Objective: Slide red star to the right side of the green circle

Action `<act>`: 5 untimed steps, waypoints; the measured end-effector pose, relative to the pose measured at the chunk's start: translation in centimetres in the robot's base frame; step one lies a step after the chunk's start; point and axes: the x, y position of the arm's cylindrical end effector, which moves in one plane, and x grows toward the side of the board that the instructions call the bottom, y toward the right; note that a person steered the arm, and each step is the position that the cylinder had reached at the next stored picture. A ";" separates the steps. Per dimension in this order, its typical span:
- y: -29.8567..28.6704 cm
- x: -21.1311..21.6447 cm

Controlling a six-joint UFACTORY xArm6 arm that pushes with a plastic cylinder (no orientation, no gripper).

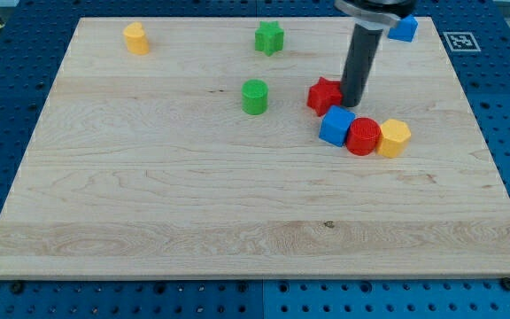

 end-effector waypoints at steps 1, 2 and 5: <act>-0.3 -1.1; -0.8 -1.1; -5.1 -1.3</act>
